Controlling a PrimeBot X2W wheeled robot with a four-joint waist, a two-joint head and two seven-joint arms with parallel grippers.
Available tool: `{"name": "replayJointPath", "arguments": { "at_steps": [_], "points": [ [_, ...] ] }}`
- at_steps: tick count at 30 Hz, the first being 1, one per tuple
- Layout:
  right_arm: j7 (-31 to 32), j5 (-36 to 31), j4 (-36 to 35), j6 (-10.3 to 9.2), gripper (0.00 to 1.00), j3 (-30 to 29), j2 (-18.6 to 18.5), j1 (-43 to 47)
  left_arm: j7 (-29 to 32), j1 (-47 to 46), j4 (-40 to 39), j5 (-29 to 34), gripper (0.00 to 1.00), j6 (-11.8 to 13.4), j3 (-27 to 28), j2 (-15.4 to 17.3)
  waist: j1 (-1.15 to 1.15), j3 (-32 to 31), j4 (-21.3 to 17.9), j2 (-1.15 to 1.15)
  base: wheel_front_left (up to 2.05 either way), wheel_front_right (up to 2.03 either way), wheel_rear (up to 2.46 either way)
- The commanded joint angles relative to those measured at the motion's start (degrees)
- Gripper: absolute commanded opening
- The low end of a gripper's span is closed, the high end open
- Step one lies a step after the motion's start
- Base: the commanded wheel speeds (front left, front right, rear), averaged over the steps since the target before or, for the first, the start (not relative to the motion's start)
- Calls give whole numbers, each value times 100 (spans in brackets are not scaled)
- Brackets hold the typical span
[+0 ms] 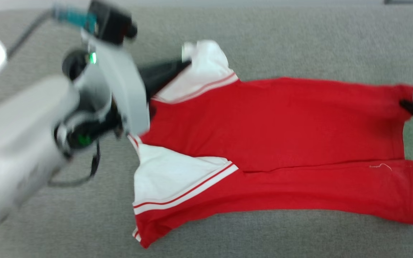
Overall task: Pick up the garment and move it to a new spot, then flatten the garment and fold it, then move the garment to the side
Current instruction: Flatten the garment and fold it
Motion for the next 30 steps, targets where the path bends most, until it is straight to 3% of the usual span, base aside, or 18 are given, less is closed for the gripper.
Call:
{"name": "replayJointPath", "arguments": {
  "at_steps": [1, 11, 16, 22, 30],
  "points": [
    [-39, 130, -136, -6, 0, -21, -142, 253, -166, 264, -265, 47, 0, 9, -36, 165, 0, -330, 255, 0, 0, 0, 0],
    [-230, 341, -811, -6, 0, -414, -741, 1482, -1607, 1835, -1617, 256, 0, 9, -135, 1344, 0, -629, 389, 0, 0, 0, 0],
    [-338, 436, -920, -6, 0, -778, -928, 2172, -2196, 2603, -2078, 270, 0, 101, -144, 1643, 0, -629, 540, 0, 0, 0, 0],
    [-424, 463, -850, -6, 0, -1115, -795, 2852, -2379, 3300, -2151, 333, 0, 209, -119, 1430, 0, -496, 652, 0, 0, 0, 0],
    [-337, 256, -465, -7, 0, -1200, -260, 2995, -2396, 3545, -1262, 665, 0, 151, -121, 807, 0, -237, 667, 0, 0, 0, 0]
  ]
}}
